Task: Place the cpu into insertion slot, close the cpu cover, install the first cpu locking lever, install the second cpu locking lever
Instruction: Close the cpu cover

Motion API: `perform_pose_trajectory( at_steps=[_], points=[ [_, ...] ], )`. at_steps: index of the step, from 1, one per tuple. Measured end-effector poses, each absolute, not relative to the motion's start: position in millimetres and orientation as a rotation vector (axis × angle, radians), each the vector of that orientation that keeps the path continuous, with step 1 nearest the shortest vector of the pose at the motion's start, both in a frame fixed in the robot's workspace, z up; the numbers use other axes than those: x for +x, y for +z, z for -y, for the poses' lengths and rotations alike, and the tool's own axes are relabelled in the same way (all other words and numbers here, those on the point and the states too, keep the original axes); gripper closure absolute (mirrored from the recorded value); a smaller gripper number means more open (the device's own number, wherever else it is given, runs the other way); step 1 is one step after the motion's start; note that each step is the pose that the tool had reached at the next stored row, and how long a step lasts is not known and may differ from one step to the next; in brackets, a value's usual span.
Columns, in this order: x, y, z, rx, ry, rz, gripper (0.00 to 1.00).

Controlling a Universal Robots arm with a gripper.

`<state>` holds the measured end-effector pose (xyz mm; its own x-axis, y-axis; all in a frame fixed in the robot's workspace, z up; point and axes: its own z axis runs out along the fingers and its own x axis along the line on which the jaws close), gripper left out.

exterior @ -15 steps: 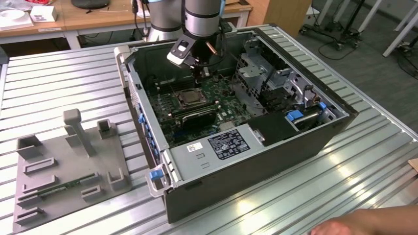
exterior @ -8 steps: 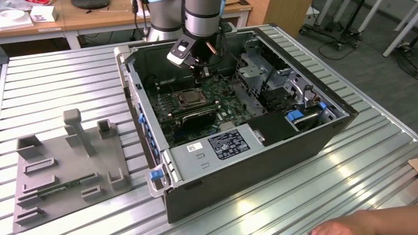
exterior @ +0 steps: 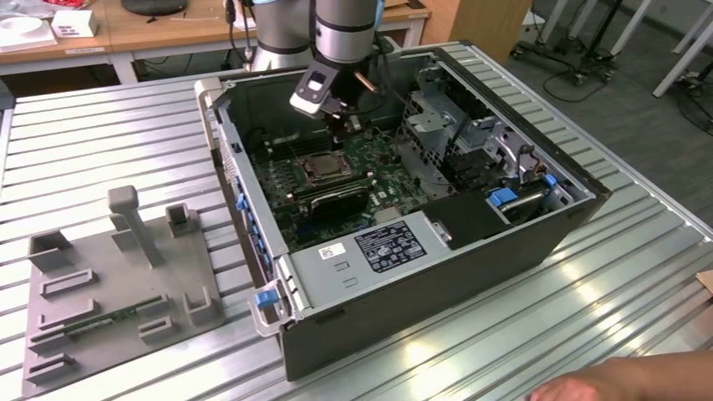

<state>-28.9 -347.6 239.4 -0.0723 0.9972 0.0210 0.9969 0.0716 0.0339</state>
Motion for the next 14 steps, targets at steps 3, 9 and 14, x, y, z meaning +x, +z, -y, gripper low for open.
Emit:
perform_pose_trajectory(
  at_steps=[3,9,14],
  points=[
    [-28.8,239.1,347.6,2.072,0.062,-2.352,0.9],
    [-28.9,238.5,347.6,1.942,0.062,-2.463,0.9],
    [-28.8,237.9,347.6,1.828,0.062,-2.551,0.9]
  ],
)
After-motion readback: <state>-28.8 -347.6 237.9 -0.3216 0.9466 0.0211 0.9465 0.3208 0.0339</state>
